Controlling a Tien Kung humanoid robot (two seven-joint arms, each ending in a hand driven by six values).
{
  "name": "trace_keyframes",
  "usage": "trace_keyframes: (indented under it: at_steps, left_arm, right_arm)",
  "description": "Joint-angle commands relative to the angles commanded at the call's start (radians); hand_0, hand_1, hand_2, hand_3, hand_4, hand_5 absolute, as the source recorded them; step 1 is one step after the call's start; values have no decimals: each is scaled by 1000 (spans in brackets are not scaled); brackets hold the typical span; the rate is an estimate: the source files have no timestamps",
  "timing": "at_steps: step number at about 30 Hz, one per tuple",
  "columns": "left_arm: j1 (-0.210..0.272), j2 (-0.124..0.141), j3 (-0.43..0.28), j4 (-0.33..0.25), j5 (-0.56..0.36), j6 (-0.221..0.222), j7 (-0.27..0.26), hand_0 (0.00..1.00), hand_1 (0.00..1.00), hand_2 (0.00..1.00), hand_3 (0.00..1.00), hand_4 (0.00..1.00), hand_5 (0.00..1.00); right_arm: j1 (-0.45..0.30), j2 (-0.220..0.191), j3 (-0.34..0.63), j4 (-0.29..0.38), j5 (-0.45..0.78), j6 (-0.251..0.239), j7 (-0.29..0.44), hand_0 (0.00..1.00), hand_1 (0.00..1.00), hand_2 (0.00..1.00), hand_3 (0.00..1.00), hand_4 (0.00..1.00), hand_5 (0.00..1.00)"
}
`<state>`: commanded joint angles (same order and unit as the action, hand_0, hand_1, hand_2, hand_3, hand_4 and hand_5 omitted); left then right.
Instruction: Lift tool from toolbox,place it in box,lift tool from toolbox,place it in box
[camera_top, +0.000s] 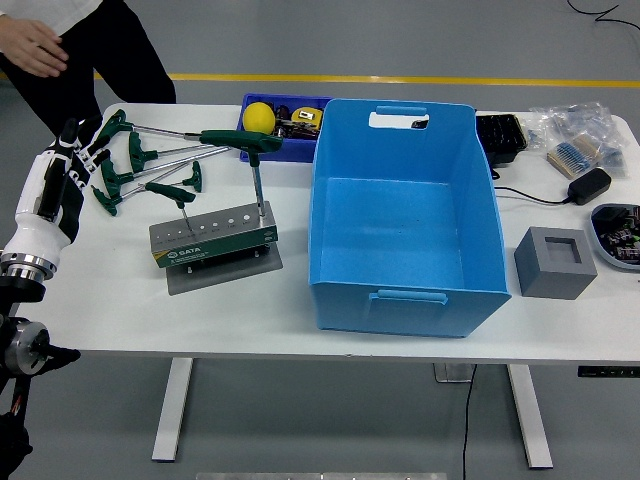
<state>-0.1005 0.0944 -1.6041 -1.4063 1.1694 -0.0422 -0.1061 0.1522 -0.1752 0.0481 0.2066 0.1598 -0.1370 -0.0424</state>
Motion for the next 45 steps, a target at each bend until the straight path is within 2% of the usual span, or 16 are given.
trace_keyframes:
  at_steps: [6, 12, 20, 24, 28, 32, 34, 39, 40, 43, 45]
  left_arm:
    - [0, 2, 0, -2, -5, 2, 1, 901, 917, 970, 844, 998, 885]
    - [1, -1, 14, 3, -55, 4, 6, 900, 914, 969, 844, 998, 884]
    - [5, 2, 25, -1, -48, 5, 6, 899, 914, 969, 844, 998, 887]
    - [4, 7, 24, -12, 28, 5, 0, 899, 914, 970, 846, 998, 885]
    - [-1, 15, 33, -32, 149, 3, -11, 901, 922, 988, 860, 998, 879]
    - [-15, 37, 61, -33, 179, 5, -15, 901, 922, 988, 860, 998, 879]
    - [-27, 56, 80, -32, 198, 8, -17, 919, 933, 991, 869, 998, 864]
    - [-67, 100, 126, -27, 302, 42, -15, 919, 933, 991, 869, 998, 864]
    - [-82, 112, 141, -27, 339, 50, -11, 973, 980, 998, 905, 998, 743]
    - [-138, 144, 195, -26, 451, 70, -4, 973, 980, 998, 905, 998, 743]
    - [-194, 172, 252, -27, 542, 74, -3, 973, 980, 998, 905, 998, 743]
  right_arm:
    - [1, 0, 3, 0, 0, 0, 1, 744, 737, 782, 625, 860, 753]
    - [1, 0, 2, 0, 1, -1, 1, 744, 738, 782, 625, 860, 755]
    - [-3, 1, -1, 1, 1, -2, 1, 744, 738, 782, 625, 860, 754]
    - [-5, 2, 0, 0, 2, -2, 2, 744, 738, 782, 624, 860, 754]
    - [-5, 2, -4, 1, 4, -2, 2, 743, 738, 781, 625, 861, 754]
    - [-6, 2, -8, 1, 5, -2, 2, 743, 738, 781, 625, 861, 754]
    - [-6, 1, -8, 1, 5, -2, 2, 744, 738, 781, 623, 861, 751]
    - [-4, 0, -4, 1, 5, -2, 2, 744, 738, 781, 623, 861, 751]
    - [-3, 0, -3, 1, 5, -2, 1, 744, 738, 781, 618, 861, 751]
    - [-2, -1, -5, 1, 6, -2, 1, 744, 738, 781, 618, 861, 751]
    - [-1, -2, -7, 1, 6, -2, 0, 744, 738, 781, 618, 861, 751]
